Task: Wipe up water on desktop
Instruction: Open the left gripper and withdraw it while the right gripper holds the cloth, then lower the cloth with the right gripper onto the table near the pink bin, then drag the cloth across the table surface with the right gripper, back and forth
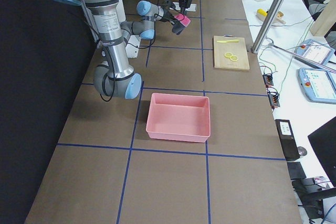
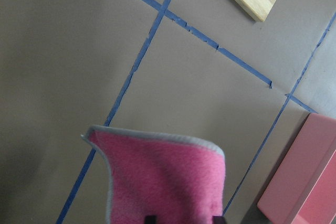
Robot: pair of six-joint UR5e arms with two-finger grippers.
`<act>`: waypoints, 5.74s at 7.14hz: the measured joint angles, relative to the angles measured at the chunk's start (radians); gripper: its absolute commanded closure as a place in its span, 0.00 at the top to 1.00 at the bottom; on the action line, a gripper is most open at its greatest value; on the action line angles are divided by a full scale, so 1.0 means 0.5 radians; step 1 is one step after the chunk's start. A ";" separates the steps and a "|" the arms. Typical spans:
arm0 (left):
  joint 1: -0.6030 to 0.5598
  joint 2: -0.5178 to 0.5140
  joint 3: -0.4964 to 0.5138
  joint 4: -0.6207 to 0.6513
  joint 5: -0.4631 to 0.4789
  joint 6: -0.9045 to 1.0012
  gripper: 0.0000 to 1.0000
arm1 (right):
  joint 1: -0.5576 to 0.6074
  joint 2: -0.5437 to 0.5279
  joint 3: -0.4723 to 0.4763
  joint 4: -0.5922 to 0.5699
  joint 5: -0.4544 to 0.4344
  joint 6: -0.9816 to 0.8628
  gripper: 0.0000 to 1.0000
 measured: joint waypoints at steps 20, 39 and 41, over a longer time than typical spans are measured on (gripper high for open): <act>-0.852 1.005 -0.896 1.262 0.332 2.312 1.00 | 0.694 -0.118 0.395 -2.075 1.916 0.297 0.00; -0.870 1.075 -0.862 1.250 0.330 2.370 1.00 | 0.750 -0.002 -0.577 -1.485 1.875 0.750 0.00; -0.870 1.074 -0.834 1.244 0.349 2.372 1.00 | 0.609 0.000 -0.461 -1.421 1.879 0.952 0.00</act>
